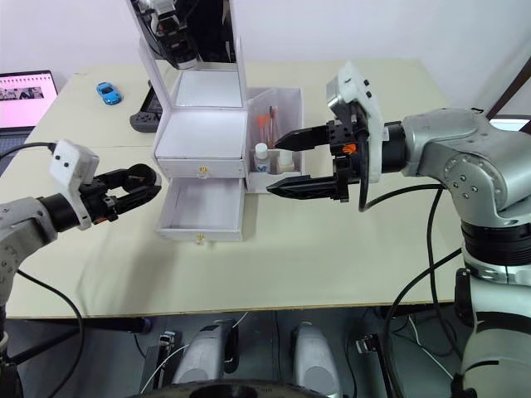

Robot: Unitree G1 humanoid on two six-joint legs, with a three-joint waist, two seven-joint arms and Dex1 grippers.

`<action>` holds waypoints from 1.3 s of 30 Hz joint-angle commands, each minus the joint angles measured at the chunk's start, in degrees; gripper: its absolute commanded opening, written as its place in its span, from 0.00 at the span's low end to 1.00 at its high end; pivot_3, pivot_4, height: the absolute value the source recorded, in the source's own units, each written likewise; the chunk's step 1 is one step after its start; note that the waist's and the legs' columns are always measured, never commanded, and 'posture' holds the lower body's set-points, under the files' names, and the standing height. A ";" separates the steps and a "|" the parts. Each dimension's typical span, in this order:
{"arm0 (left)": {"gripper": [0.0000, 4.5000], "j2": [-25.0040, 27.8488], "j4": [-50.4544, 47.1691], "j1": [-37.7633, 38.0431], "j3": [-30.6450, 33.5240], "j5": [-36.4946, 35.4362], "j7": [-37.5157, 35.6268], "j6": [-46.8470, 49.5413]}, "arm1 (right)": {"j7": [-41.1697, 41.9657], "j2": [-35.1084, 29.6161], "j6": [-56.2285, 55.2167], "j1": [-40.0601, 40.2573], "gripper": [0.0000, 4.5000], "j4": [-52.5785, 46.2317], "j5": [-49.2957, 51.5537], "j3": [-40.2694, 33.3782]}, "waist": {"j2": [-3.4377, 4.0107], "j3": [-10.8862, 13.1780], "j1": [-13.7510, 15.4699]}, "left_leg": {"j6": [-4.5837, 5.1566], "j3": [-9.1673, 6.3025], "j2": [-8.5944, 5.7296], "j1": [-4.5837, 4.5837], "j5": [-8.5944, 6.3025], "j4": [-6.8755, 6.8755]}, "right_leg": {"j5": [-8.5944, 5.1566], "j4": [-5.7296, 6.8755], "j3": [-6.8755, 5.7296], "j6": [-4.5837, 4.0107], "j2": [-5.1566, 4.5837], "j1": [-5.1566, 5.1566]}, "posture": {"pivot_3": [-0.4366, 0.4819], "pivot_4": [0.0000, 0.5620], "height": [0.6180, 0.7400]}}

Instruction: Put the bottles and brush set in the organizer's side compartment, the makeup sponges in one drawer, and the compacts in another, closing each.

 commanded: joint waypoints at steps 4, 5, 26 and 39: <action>0.59 -2.34 -3.01 -4.12 -8.01 -0.11 0.87 1.76 | -1.21 -0.53 0.57 1.17 1.00 -2.56 1.91 -2.82 | -0.01 0.00 0.00 | 0.00 0.01 -0.02 -0.05 0.00 0.05 | 0.16 -0.03 0.04 0.29 0.00 0.01 | 0.48 0.27 1.00; 0.59 -2.70 -2.64 -4.42 -9.43 0.47 0.98 1.55 | -1.61 -0.76 0.77 1.56 1.00 -2.94 1.97 -3.07 | -0.01 0.00 -0.02 | 0.00 0.00 -0.02 -0.05 0.00 0.05 | 0.17 -0.03 0.04 0.30 0.00 0.01 | 0.48 0.27 1.00; 0.98 -1.05 1.66 -4.93 -10.85 3.46 -1.80 -1.32 | -3.68 -1.83 0.02 2.55 1.00 -3.54 1.24 -2.91 | -0.01 0.01 0.02 | 0.00 -0.01 -0.02 -0.06 0.00 0.08 | 0.16 -0.02 0.05 0.30 0.04 0.00 | 0.48 0.27 1.00; 0.98 0.32 5.24 10.87 17.46 2.44 -3.74 -10.24 | 5.58 -7.92 -23.67 11.39 1.00 8.03 -13.02 -6.50 | -0.01 0.01 -0.25 | 0.01 0.04 0.00 -0.04 0.00 0.07 | 0.16 -0.06 0.06 0.30 0.03 -0.02 | 0.48 0.27 1.00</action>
